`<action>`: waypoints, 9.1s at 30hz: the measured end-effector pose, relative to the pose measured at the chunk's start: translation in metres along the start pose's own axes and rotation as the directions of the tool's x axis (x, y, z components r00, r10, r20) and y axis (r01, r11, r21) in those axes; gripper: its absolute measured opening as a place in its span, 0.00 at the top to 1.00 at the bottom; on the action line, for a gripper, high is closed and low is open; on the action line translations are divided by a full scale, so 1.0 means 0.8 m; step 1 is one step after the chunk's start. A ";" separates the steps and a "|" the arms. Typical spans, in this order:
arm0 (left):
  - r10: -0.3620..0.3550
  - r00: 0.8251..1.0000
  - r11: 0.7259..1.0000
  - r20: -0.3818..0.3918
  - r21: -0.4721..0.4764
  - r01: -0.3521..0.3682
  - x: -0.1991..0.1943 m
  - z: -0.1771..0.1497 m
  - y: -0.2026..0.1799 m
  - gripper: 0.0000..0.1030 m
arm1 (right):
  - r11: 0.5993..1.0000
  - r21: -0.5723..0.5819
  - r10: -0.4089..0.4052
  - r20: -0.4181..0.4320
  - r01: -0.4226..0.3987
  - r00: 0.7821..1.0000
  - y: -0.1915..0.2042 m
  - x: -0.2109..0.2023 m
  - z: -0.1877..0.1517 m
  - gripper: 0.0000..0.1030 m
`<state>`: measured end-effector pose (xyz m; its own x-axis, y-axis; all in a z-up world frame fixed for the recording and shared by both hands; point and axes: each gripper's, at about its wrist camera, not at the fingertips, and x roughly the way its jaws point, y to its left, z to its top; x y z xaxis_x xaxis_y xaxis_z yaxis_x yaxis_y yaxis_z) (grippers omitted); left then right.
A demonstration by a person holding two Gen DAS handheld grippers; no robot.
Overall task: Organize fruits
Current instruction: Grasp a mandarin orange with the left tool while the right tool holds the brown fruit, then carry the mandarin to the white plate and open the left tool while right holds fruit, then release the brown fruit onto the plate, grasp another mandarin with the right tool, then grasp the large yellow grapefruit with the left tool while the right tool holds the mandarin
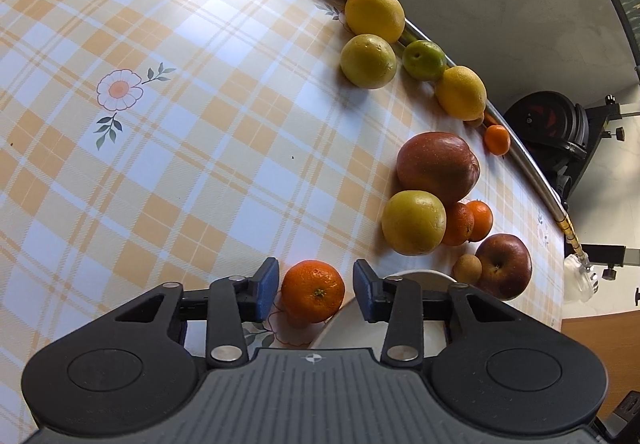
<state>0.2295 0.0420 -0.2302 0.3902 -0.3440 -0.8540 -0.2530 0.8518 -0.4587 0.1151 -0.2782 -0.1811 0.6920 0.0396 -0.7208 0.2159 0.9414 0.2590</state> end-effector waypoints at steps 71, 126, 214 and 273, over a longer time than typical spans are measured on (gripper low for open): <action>-0.104 0.962 0.856 0.251 0.515 -0.042 -0.094 -0.072 -0.040 0.65 | 0.997 -0.045 0.070 0.018 -0.069 0.997 0.045 -0.040 -0.029 0.73; -0.142 0.966 0.814 0.217 0.580 -0.011 -0.089 -0.094 -0.050 0.59 | 0.978 -0.174 0.101 -0.085 -0.114 0.991 0.076 -0.026 -0.037 0.72; -0.051 0.903 0.903 0.426 0.406 -0.141 -0.135 -0.040 -0.021 0.49 | 0.930 0.369 0.060 -0.153 0.001 0.986 0.006 0.031 -0.008 0.59; -0.093 0.991 0.903 0.094 0.428 0.044 0.022 0.005 -0.082 0.53 | 0.960 0.267 0.075 0.050 -0.086 0.996 0.003 -0.019 -0.021 0.62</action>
<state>0.2566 -0.0181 -0.2146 0.4939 -0.3825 -0.7809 0.1671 0.9231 -0.3464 0.0933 -0.2706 -0.1802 0.7401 0.0929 -0.6661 0.3321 0.8107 0.4821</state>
